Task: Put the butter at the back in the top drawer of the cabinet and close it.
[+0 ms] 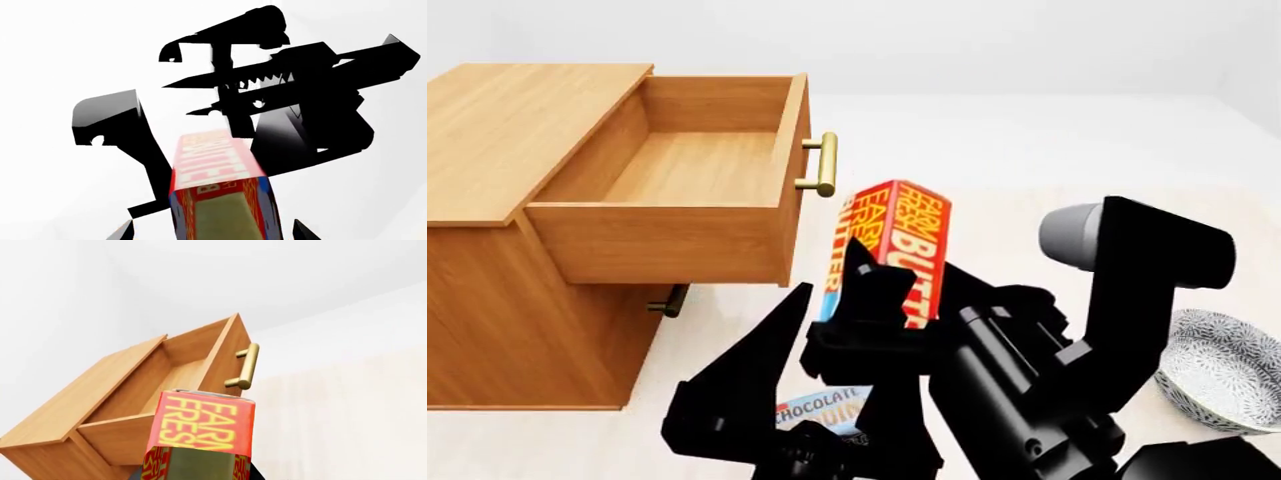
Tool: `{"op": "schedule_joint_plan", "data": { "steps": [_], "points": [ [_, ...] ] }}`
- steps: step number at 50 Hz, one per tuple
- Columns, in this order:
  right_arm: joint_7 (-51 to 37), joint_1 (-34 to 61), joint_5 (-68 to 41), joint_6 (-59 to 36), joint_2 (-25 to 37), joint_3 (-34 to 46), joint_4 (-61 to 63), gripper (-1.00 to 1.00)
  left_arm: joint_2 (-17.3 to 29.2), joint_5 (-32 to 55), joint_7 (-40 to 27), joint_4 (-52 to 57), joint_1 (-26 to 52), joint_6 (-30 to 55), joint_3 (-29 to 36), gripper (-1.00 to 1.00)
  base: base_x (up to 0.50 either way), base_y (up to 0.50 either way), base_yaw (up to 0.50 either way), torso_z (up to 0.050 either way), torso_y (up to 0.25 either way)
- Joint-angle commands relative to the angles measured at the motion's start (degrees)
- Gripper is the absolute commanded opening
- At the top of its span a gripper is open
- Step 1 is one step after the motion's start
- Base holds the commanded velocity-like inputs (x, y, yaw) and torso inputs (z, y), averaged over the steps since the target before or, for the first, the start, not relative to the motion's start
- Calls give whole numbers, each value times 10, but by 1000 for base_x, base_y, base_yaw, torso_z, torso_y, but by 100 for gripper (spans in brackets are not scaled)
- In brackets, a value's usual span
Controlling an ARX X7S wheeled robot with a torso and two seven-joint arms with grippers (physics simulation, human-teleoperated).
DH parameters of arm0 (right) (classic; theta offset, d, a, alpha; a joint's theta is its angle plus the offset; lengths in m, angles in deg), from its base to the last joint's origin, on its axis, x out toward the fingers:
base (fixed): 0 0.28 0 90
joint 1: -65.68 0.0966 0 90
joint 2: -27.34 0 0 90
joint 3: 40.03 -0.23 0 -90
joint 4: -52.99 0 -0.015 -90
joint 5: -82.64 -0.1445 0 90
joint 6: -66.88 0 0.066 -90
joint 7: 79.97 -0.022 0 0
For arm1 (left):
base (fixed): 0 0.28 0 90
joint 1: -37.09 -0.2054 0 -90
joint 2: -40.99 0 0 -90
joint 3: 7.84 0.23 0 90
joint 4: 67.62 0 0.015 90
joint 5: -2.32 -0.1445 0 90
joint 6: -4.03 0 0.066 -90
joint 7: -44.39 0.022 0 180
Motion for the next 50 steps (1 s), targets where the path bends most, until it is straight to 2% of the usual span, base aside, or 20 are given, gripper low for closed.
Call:
{"op": "schedule_joint_plan", "data": {
  "steps": [1, 7, 8, 38, 39, 50],
  "points": [
    [6, 5, 7, 1, -3, -9, 3, -100, -2, 2, 5, -1, -1, 0, -3, 100, 0, 0, 0, 0, 0],
    [3, 4, 12, 3, -5, -2, 7, -100, 0, 7, 3, -5, -4, -6, -4, 100, 0, 0, 0, 0, 2],
    [3, 4, 12, 3, -5, -1, 8, -100, 1, 9, 3, -6, -4, -10, -4, -100, 0, 0, 0, 0, 0],
    [3, 13, 13, 23, 3, 17, 13, -100, 10, 15, 7, -9, -11, -27, -4, -100, 0, 0, 0, 0, 0],
    [3, 14, 11, 23, 3, 17, 14, 100, 10, 15, 8, -8, -11, -27, -5, -100, 0, 0, 0, 0, 0],
    [-5, 31, -2, 47, 16, 18, 30, 100, 12, 16, 11, -6, -6, -25, -15, -100, 0, 0, 0, 1, 1]
  ]
}}
